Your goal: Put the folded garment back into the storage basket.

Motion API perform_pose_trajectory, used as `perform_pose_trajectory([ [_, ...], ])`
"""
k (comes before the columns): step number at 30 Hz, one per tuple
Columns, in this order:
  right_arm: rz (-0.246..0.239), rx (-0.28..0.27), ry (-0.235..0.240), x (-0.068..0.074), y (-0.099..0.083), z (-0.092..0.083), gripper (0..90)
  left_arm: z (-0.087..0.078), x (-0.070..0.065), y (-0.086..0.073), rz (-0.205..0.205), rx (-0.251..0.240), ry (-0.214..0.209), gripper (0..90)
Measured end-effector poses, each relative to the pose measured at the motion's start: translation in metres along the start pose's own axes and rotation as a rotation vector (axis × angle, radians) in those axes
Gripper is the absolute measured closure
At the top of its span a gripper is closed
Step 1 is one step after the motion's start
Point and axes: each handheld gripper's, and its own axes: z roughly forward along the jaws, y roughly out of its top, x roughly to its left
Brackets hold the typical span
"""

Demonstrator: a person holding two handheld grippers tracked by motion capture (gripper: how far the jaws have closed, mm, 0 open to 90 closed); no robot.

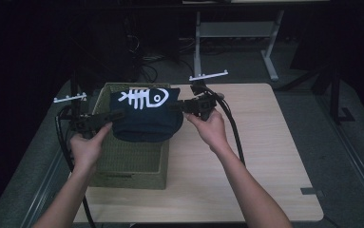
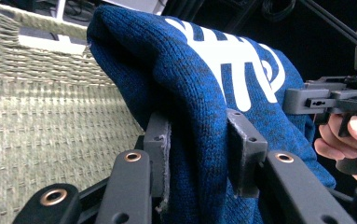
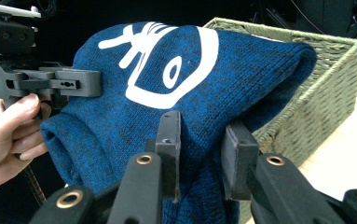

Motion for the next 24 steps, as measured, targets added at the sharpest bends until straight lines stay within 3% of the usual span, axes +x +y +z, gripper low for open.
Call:
perform_pose_trajectory([
  [15, 0.023, -0.003, 0.018, 0.000, -0.002, 0.031, 71.1, -0.010, 0.020, 0.001, -0.035, -0.006, 0.038, 64.4],
  [24, 0.046, 0.003, 0.044, 0.003, -0.007, 0.052, 71.1, -0.016, 0.037, -0.008, -0.062, 0.009, 0.063, 63.6],
])
